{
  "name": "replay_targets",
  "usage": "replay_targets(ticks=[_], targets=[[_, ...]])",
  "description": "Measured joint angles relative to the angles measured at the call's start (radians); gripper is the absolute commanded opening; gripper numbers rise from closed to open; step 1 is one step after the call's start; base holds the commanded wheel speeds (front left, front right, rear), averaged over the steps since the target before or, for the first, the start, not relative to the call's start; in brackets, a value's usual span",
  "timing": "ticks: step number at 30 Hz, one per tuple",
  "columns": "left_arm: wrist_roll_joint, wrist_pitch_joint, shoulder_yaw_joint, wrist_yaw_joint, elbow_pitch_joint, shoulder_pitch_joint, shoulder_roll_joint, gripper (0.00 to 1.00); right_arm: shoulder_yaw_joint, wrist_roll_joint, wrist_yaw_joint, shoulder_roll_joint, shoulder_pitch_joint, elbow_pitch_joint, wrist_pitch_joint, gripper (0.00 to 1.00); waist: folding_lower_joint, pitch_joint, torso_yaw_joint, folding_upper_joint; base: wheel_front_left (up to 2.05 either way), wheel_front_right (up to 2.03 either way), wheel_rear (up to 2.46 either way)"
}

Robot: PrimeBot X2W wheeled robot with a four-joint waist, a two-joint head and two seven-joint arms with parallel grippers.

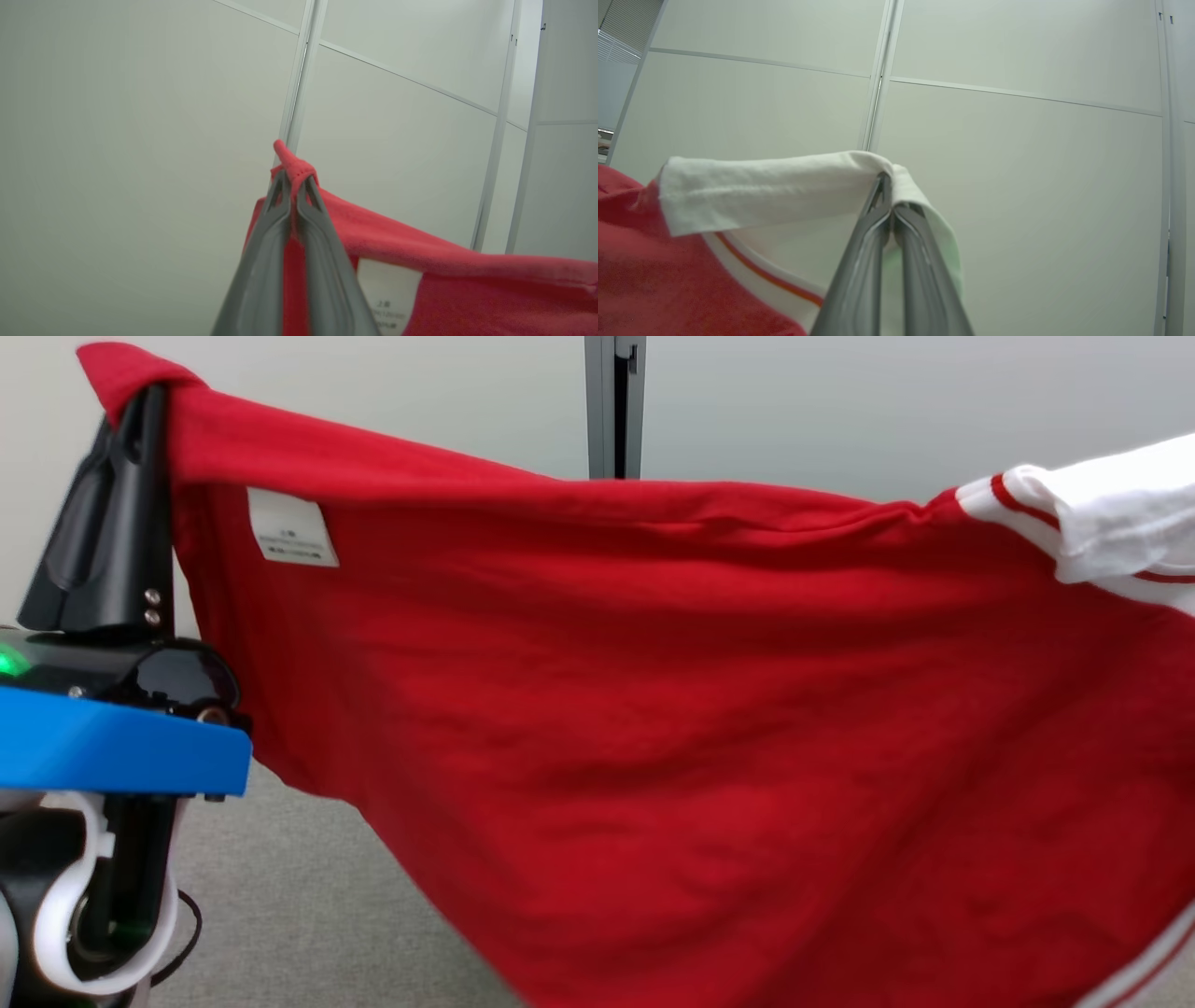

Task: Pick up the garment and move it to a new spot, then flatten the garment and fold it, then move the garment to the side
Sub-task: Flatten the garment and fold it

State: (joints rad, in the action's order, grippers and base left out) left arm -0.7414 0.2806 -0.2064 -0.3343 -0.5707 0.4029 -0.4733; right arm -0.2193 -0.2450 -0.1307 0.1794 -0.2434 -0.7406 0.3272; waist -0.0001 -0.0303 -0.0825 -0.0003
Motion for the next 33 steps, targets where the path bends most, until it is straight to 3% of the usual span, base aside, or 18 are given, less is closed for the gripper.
replay_targets(ticks=[4, 8, 12, 15, 19, 23, 33], targets=[[0.007, 0.043, -0.008, -0.013, 0.002, 0.023, -0.015, 0.0, 0.007, -0.018, 0.0, 0.005, 0.001, 0.029, 0.035, 0.0, -0.0001, 0.041, -0.009, 0.0001, 0.0, 0.0, 0.0], [-0.001, 0.072, -0.033, -0.008, 0.067, 0.079, -0.007, 0.0, 0.055, -0.047, 0.0, 0.011, -0.039, 0.141, 0.035, 0.0, 0.0003, 0.127, -0.029, 0.0004, 0.0, 0.0, 0.0], [0.007, 0.103, -0.066, 0.03, 0.206, 0.246, 0.0, 0.0, 0.11, -0.048, 0.0, 0.04, -0.216, 0.305, 0.005, 0.0, 0.0005, 0.231, -0.044, 0.0006, 0.0, 0.0, 0.0], [0.045, 0.095, -0.078, 0.059, 0.352, 0.432, 0.01, 0.0, 0.155, -0.014, 0.0, 0.055, -0.435, 0.459, -0.043, 0.0, 0.0006, 0.306, -0.051, 0.0007, 0.0, 0.0, 0.0], [0.118, 0.004, -0.077, 0.086, 0.555, 0.702, 0.048, 0.0, 0.188, 0.045, 0.0, 0.018, -0.749, 0.671, -0.117, 0.0, 0.0008, 0.394, -0.054, 0.0008, 0.0, 0.0, 0.0], [0.201, -0.104, -0.097, 0.112, 0.764, 0.881, 0.063, 0.0, 0.201, 0.107, 0.0, -0.039, -0.95, 0.863, -0.197, 0.0, 0.0002, 0.47, -0.057, 0.0006, 0.0, 0.0, 0.0], [0.21, -0.333, -0.118, 0.18, 1.119, 0.865, 0.115, 0.0, 0.288, 0.142, 0.0, -0.116, -0.949, 1.212, -0.393, 0.0, 0.0005, 0.65, -0.061, 0.0008, 0.0, 0.0, 0.0]])
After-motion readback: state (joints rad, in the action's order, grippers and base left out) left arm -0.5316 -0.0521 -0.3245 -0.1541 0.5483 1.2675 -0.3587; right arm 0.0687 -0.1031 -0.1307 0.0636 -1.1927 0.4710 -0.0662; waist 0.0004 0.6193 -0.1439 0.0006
